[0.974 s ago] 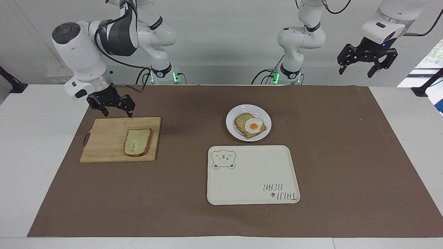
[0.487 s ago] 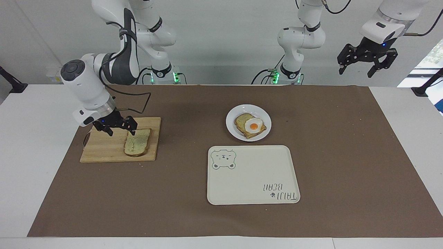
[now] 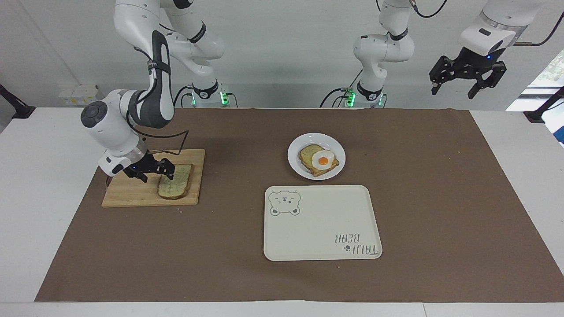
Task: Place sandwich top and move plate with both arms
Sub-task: 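Reach the right gripper over the bread slice on the cutting board, then close the right gripper on the bread slice and lift it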
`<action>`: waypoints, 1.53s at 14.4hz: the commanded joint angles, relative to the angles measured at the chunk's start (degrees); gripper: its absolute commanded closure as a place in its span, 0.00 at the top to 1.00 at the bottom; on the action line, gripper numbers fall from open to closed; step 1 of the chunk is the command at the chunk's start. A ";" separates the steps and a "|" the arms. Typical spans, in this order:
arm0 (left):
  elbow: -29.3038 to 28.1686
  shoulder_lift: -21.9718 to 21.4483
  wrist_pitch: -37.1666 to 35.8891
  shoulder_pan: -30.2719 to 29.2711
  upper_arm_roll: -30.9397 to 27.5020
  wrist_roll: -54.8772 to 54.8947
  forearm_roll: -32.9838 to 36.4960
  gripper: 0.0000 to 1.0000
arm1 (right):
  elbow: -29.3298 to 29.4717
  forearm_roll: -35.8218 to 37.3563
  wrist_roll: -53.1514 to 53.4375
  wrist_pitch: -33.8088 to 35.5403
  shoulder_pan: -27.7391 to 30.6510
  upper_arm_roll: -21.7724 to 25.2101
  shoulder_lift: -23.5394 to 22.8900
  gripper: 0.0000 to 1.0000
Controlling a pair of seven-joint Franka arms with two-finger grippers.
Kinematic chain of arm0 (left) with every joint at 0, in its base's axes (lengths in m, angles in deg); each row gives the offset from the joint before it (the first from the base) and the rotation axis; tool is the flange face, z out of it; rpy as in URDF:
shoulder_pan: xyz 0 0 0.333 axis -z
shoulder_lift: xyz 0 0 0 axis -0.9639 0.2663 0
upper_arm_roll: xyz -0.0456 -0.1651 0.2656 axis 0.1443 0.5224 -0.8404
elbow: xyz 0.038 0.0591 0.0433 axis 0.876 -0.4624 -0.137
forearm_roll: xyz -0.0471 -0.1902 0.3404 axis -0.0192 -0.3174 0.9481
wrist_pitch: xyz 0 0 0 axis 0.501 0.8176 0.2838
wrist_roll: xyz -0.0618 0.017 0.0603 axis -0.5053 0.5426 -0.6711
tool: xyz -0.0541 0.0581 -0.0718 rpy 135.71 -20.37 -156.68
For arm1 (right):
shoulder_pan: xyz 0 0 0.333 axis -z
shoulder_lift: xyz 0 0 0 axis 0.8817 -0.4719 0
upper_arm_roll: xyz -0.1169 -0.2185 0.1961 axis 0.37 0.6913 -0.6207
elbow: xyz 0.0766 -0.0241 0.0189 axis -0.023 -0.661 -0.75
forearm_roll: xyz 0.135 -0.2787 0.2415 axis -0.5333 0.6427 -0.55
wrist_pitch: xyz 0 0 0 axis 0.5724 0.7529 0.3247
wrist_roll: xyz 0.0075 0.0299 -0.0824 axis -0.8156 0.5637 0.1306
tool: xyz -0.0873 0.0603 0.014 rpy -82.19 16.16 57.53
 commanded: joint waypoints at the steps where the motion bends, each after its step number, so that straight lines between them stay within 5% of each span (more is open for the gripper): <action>1: 0.42 -0.11 -0.74 -0.48 0.22 -0.36 0.25 1.00 | -0.87 -2.03 -5.10 -2.94 1.78 -0.49 -1.44 1.00; 6: 0.34 -0.11 -0.74 -0.48 0.31 -0.36 0.34 1.00 | -2.62 -6.15 -5.38 -2.77 1.78 -0.41 -1.36 1.00; 7: 0.42 -0.11 -0.74 -0.48 0.31 -0.36 0.34 1.00 | -2.81 -6.24 -5.38 -2.77 1.70 -0.41 -1.18 0.91; 10: 0.42 -0.11 -0.74 -0.48 0.31 -0.36 0.34 1.00 | -2.81 -6.25 -6.09 -2.95 1.61 -0.41 -1.27 0.09; 11: 0.42 -0.11 -0.74 -0.48 0.22 -0.36 0.25 1.00 | -2.81 -6.25 -6.00 -3.04 1.61 -0.41 -1.27 0.00; 22: 0.42 -0.11 -0.74 -0.48 0.31 -0.36 0.34 1.00 | -1.06 -6.16 -6.61 -1.90 1.61 -0.41 -1.36 0.00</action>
